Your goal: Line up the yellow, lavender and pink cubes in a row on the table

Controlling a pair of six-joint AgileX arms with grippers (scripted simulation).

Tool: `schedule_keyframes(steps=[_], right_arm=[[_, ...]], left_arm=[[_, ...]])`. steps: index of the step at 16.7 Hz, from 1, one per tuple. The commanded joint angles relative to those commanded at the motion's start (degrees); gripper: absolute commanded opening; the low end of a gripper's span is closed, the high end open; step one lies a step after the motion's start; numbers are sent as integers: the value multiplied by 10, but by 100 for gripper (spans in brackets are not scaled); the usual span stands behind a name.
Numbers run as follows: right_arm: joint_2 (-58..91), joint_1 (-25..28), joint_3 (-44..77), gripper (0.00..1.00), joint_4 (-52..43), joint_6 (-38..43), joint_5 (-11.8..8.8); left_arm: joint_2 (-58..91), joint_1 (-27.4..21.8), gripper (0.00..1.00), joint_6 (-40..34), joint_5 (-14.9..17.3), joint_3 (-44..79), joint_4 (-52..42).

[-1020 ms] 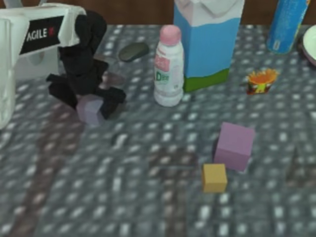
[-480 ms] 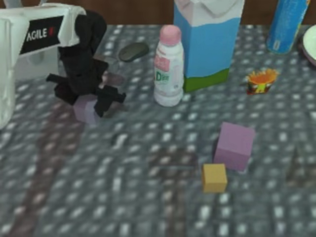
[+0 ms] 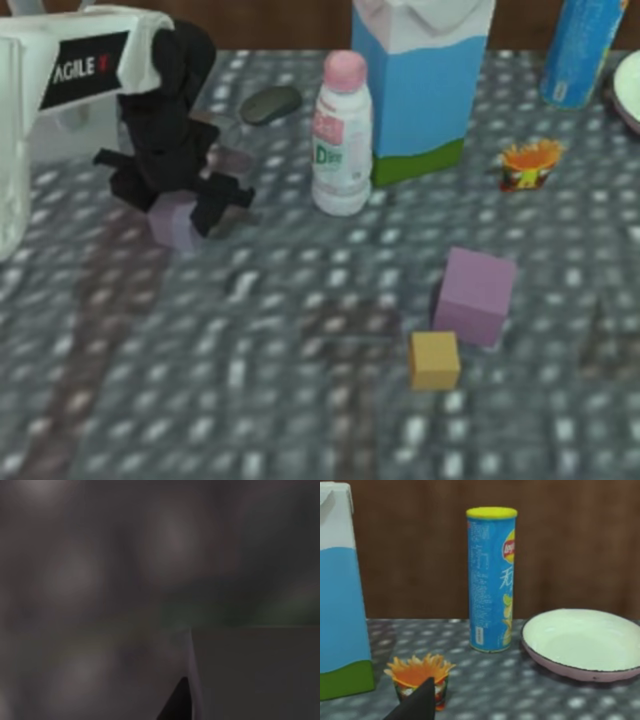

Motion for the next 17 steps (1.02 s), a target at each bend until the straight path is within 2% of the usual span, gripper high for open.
schedule_keyframes(steps=[7,13,17], right_arm=[[0,0,0,100,0,0,0],[0,0,0,100,0,0,0],[0,0,0,100,0,0,0]], left_arm=[[-34,10,0,-1,0,84,-121],[-37,7,0,-1,-1,89,-128],[-50,-37,0,-62,-2,72,-124]])
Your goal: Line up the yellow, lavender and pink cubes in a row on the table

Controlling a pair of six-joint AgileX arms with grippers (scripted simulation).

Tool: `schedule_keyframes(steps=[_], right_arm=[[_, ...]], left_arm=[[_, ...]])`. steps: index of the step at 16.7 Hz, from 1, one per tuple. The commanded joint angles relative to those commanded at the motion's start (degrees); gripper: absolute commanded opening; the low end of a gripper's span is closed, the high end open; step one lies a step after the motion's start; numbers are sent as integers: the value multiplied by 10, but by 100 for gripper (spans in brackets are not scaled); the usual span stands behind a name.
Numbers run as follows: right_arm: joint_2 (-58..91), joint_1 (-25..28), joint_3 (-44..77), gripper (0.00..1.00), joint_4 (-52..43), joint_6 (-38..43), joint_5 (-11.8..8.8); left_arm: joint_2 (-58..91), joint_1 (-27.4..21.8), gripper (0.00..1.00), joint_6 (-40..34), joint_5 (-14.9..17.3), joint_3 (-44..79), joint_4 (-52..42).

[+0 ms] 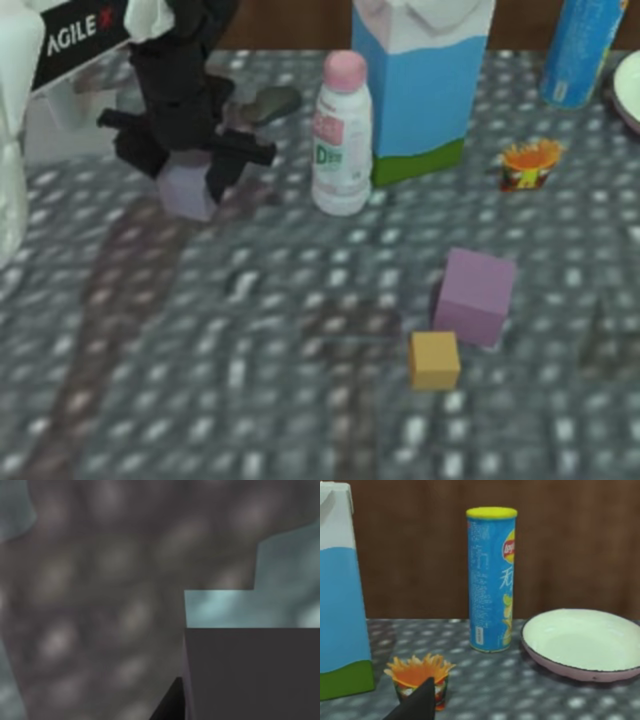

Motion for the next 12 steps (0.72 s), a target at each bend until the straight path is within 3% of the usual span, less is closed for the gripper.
schedule_keyframes(steps=[9,12], right_arm=[[0,0,0,100,0,0,0],[0,0,0,100,0,0,0]], left_arm=[[-80,-214,0,-379,-4,-114,20],[-108,-270,0,-463,-7,-146,31]])
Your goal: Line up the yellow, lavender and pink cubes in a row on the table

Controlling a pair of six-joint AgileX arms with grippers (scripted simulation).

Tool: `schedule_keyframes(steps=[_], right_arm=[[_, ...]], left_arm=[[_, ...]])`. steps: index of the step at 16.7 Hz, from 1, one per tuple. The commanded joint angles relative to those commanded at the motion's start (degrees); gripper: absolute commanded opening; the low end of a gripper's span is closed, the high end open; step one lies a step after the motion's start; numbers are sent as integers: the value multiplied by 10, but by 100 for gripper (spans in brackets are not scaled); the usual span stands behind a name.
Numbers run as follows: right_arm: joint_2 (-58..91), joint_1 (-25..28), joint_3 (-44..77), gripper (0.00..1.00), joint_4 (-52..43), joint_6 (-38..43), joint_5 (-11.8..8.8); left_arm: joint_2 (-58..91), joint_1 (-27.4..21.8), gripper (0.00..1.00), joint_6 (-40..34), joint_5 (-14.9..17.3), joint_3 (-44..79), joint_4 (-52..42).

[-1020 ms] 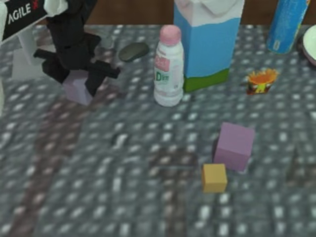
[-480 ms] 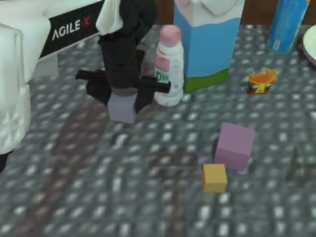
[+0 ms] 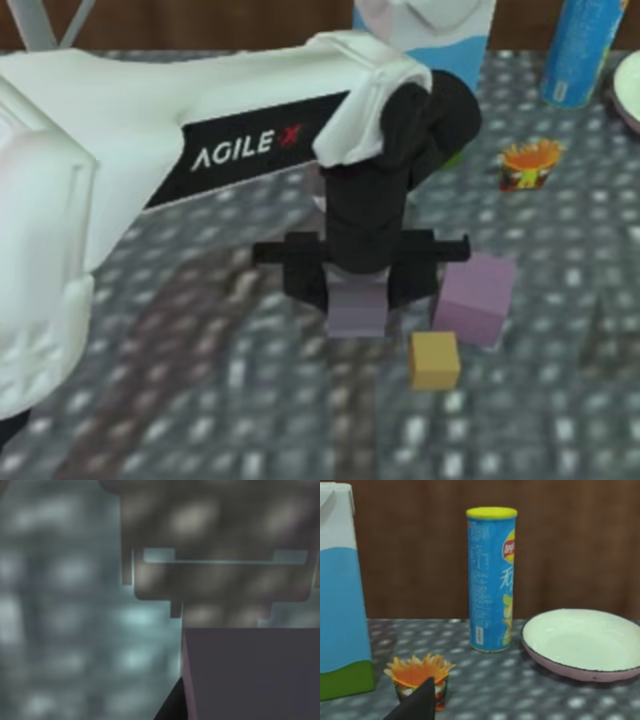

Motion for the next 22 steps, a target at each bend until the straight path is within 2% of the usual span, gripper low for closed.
schedule_keyframes(steps=[3,8,15,20,22], right_arm=[[0,0,0,100,0,0,0],[0,0,0,100,0,0,0],[0,0,0,100,0,0,0],[0,0,0,100,0,0,0],[0,0,0,100,0,0,0]], left_arm=[[-14,-22,0,-30,-2,-13,6],[-11,-20,0,-28,-1,-13,7],[25,-22,0,-28,-1,-95,130],[31,-22,0,-29,-1,-105,143],[31,-22,15,-29,-1,-105,143]])
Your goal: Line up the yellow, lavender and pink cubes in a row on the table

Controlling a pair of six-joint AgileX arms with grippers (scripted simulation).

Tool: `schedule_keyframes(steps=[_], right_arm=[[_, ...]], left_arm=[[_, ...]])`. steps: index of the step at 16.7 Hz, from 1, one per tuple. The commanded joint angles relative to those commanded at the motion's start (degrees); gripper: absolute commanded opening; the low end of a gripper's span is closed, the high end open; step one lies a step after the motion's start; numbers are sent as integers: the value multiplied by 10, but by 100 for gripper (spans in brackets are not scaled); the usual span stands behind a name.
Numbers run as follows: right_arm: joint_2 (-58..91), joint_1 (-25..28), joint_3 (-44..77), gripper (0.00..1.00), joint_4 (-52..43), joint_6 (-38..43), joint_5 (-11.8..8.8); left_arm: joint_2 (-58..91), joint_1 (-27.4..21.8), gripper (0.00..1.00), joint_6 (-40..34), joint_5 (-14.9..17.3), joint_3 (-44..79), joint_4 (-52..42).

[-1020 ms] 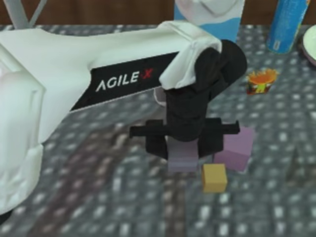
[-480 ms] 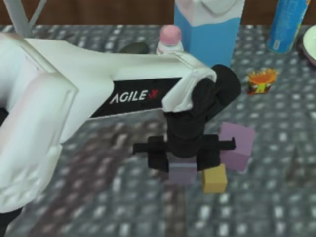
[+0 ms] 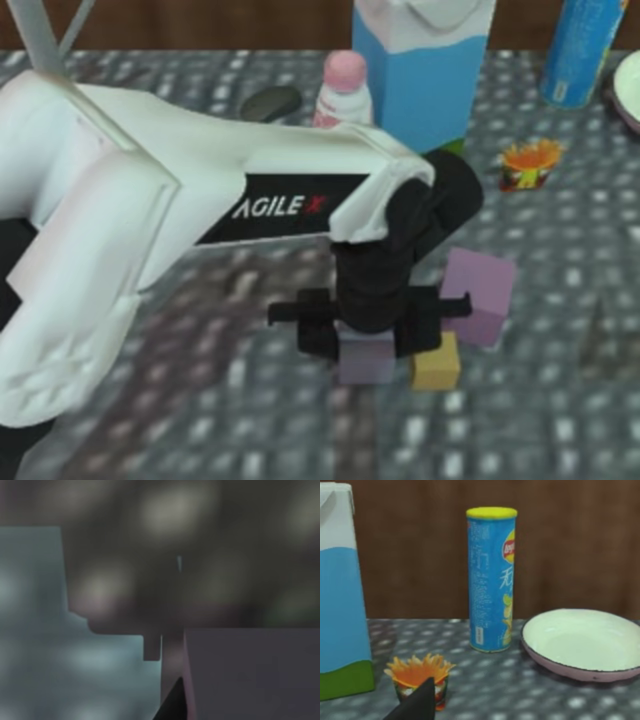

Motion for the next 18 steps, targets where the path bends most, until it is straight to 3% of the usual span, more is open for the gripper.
schedule_keyframes(steps=[11,18], right_arm=[[0,0,0,100,0,0,0],[0,0,0,100,0,0,0]], left_arm=[[0,0,98,0,0,0,0],[0,0,100,0,0,0,0]])
